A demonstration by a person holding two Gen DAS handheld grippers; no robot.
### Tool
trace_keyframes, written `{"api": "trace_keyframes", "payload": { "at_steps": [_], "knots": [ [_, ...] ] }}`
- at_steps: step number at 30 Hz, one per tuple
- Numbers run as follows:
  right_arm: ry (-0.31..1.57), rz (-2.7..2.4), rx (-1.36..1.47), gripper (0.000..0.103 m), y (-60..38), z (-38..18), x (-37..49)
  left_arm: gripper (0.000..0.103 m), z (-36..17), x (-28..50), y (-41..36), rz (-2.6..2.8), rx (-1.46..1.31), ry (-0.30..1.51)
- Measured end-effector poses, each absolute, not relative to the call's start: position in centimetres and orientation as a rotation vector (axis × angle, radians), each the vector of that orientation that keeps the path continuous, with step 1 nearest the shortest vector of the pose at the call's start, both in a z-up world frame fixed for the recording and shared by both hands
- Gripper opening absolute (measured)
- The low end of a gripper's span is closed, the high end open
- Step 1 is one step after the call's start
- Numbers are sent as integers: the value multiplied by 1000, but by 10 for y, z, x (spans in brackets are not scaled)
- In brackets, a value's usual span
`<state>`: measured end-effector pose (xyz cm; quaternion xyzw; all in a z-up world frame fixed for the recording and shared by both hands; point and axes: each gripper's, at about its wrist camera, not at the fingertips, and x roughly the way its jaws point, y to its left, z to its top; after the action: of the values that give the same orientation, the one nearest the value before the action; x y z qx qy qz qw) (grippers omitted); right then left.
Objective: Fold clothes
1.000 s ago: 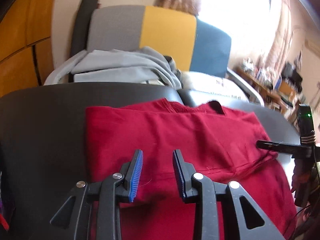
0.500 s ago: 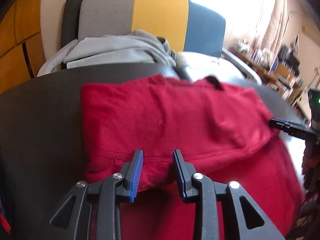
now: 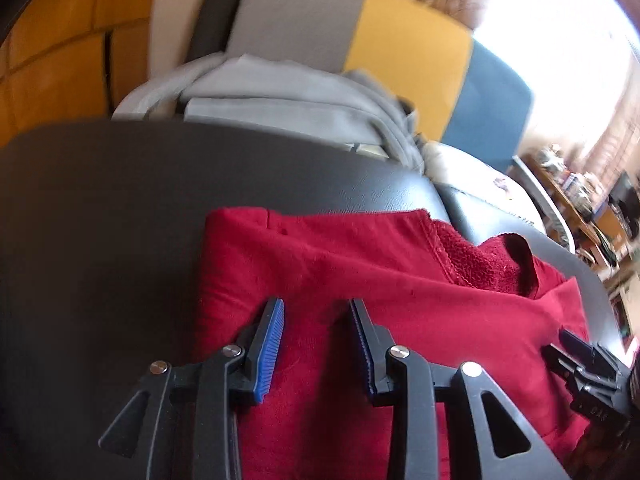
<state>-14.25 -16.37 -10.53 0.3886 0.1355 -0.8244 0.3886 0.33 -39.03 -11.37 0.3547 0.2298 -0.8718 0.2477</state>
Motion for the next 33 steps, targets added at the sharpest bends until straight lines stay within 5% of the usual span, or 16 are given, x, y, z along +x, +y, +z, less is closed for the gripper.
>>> {"api": "trace_keyframes", "payload": {
  "at_steps": [8, 23, 33],
  "knots": [
    [390, -2147, 976, 72, -180, -106, -144, 35, -112, -21, -398, -2383, 1004, 473],
    [330, -2070, 961, 82, -162, -105, -132, 34, -105, 73, -411, -2387, 852, 855],
    [334, -2035, 972, 94, -165, -106, -132, 38, -97, 20, -408, -2460, 924, 637]
  ]
}}
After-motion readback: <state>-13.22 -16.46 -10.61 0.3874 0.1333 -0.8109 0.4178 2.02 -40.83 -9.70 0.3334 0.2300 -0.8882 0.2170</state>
